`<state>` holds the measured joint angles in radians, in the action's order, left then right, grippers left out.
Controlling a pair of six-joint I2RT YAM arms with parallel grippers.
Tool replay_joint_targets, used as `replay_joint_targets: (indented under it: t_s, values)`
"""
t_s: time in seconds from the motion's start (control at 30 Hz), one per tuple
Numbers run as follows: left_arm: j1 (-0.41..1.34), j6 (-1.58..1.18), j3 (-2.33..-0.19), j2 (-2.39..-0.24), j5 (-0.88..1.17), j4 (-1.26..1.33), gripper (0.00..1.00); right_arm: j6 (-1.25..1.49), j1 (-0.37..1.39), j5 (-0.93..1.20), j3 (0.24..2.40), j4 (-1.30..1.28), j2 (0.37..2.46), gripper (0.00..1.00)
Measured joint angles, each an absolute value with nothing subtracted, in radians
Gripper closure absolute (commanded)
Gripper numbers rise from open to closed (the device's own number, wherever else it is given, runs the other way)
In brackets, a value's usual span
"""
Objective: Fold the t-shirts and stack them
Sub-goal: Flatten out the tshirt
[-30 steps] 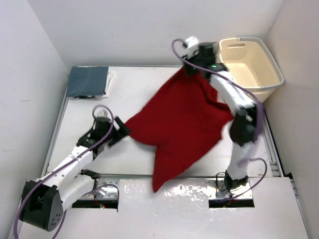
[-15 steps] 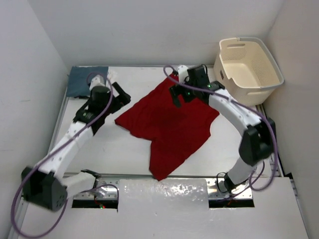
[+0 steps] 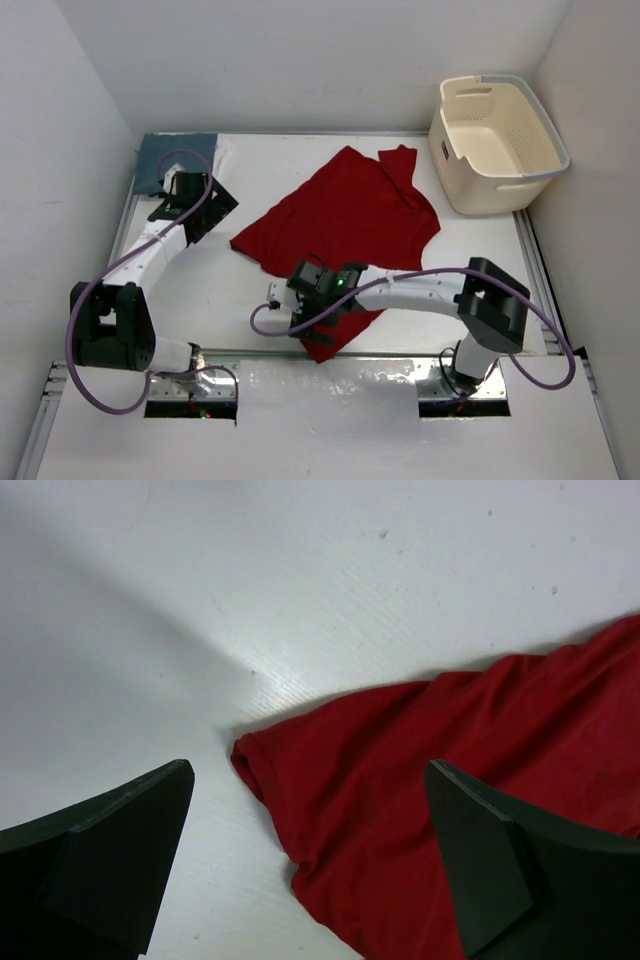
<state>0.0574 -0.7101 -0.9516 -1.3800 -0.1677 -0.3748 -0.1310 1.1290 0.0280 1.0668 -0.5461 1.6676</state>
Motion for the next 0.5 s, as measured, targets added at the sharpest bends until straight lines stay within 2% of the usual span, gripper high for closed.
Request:
replay_joint_targets:
  t_s: [0.23, 0.37, 0.4, 0.47, 0.5]
  values:
    - [0.057, -0.731, -0.841, -1.337, -0.168, -0.347, 0.00, -0.064, 1.223, 0.022, 0.933, -0.418, 1.685, 0.02]
    - [0.057, -0.735, -0.809, -1.313, -0.173, -0.331, 0.00, -0.021, 1.240, 0.018, 0.881, -0.348, 1.691, 0.10]
    - [0.057, -0.735, -0.806, -1.308, -0.173, -0.326, 0.00, -0.011, 1.240, 0.017, 0.880, -0.339, 1.692, 0.14]
    - [0.057, -0.735, -0.803, -1.298, -0.174, -0.319, 0.00, 0.011, 1.238, -0.001, 0.873, -0.294, 1.708, 0.28]
    - [0.057, -0.735, -0.801, -1.294, -0.175, -0.315, 0.00, 0.017, 1.239, -0.019, 0.865, -0.272, 1.718, 0.45]
